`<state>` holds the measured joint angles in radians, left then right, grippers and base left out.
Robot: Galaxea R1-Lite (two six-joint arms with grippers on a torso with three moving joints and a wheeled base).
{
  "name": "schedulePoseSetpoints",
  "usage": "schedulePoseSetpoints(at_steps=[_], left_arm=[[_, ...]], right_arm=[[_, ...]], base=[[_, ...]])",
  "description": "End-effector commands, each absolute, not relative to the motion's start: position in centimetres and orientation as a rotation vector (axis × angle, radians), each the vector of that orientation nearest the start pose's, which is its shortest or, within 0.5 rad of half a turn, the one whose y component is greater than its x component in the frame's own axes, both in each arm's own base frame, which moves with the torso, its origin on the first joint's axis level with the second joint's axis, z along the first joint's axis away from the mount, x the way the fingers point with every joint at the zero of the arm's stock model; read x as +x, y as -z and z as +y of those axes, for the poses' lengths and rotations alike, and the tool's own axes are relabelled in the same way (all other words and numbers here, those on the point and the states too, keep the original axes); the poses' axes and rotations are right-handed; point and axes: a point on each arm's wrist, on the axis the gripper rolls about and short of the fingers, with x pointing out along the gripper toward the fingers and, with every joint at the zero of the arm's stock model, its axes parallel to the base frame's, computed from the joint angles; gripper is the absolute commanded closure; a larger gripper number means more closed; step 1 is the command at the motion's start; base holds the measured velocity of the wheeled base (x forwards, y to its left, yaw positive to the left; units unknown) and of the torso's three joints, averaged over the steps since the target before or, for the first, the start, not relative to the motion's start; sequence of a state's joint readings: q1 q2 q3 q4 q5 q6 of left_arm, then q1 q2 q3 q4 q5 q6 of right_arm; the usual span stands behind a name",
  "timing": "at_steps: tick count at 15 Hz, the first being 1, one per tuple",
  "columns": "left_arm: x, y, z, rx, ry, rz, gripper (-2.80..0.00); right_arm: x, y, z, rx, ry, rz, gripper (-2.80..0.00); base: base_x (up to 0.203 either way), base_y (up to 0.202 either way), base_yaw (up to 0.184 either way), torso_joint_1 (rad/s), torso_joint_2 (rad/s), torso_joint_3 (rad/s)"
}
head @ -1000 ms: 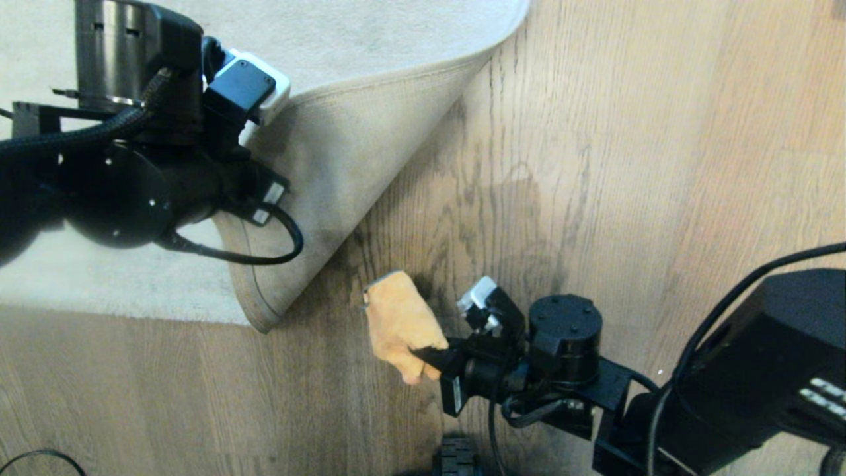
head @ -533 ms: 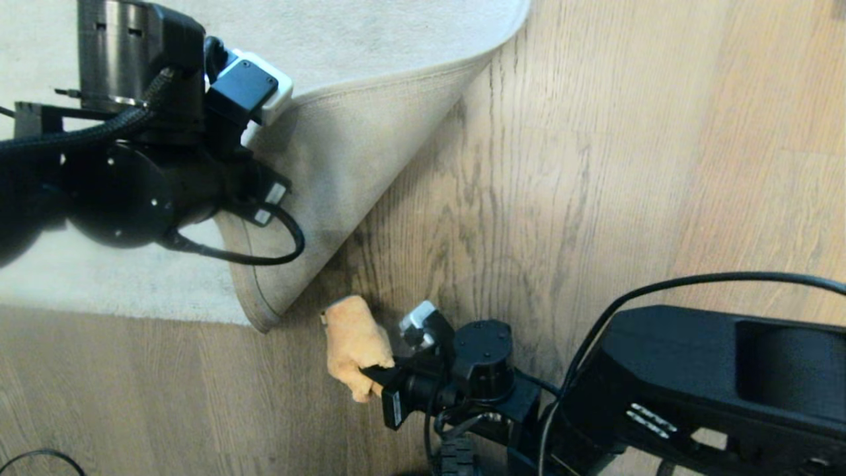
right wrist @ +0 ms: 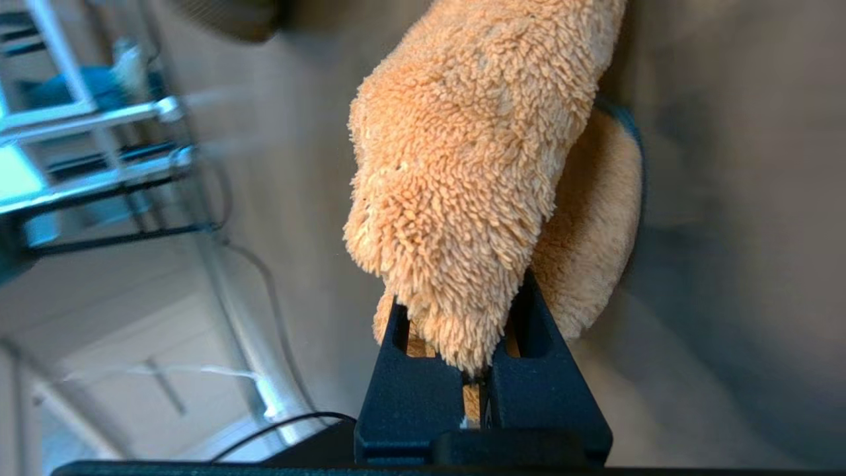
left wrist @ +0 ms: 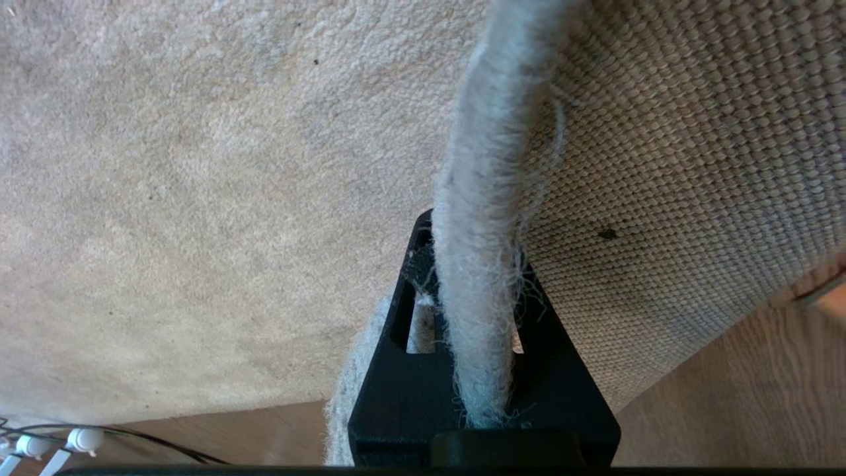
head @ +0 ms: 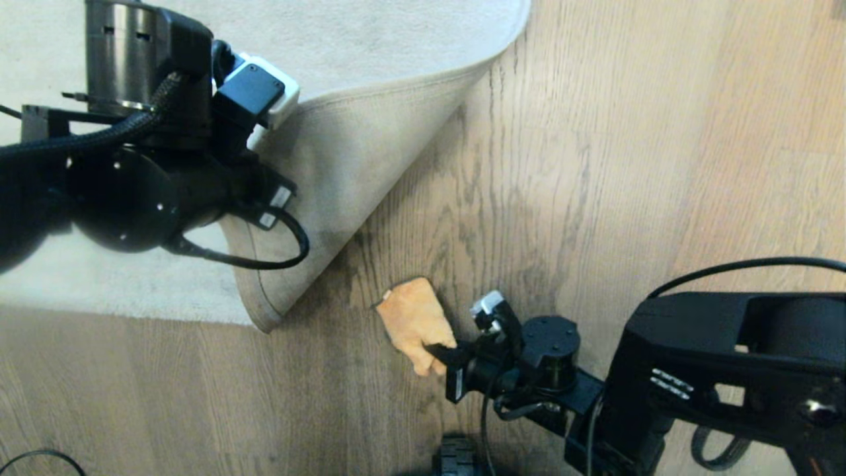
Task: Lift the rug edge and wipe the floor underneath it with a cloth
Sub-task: Wipe the floor under the carpet with a rag
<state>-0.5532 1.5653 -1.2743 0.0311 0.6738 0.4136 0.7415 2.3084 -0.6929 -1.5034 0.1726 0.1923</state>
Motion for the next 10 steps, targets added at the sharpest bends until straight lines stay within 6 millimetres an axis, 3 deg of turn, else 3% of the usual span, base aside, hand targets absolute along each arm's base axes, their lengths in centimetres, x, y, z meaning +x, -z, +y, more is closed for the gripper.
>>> schedulePoseSetpoints(at_steps=[1,4,6,8,10], left_arm=[[24.5,-29.2,-13.5,0.597,-0.066,0.284,0.0],[24.4,-29.2,-13.6,0.597,-0.062,0.282,0.0],[24.4,-29.2,-13.6,0.596,-0.06,0.282,0.0],[24.4,-29.3,-13.6,0.595,-0.062,0.28,0.0],[24.5,-29.2,-13.7,0.596,-0.06,0.282,0.0]], right_arm=[[27.0,-6.9,22.2,0.169,-0.843,0.127,0.0],[26.1,-9.6,18.5,0.175,-0.774,0.096,0.0],[24.8,-10.0,16.4,0.156,-0.738,0.113,0.0],[23.5,-10.5,15.3,0.148,-0.728,0.116,0.0],[23.1,-10.5,15.8,0.145,-0.753,0.114,0.0]], base=[[0.0,0.0,0.0,0.0,0.0,0.0],[0.0,0.0,0.0,0.0,0.0,0.0],[0.0,0.0,0.0,0.0,0.0,0.0],[0.0,0.0,0.0,0.0,0.0,0.0],[0.0,0.0,0.0,0.0,0.0,0.0]])
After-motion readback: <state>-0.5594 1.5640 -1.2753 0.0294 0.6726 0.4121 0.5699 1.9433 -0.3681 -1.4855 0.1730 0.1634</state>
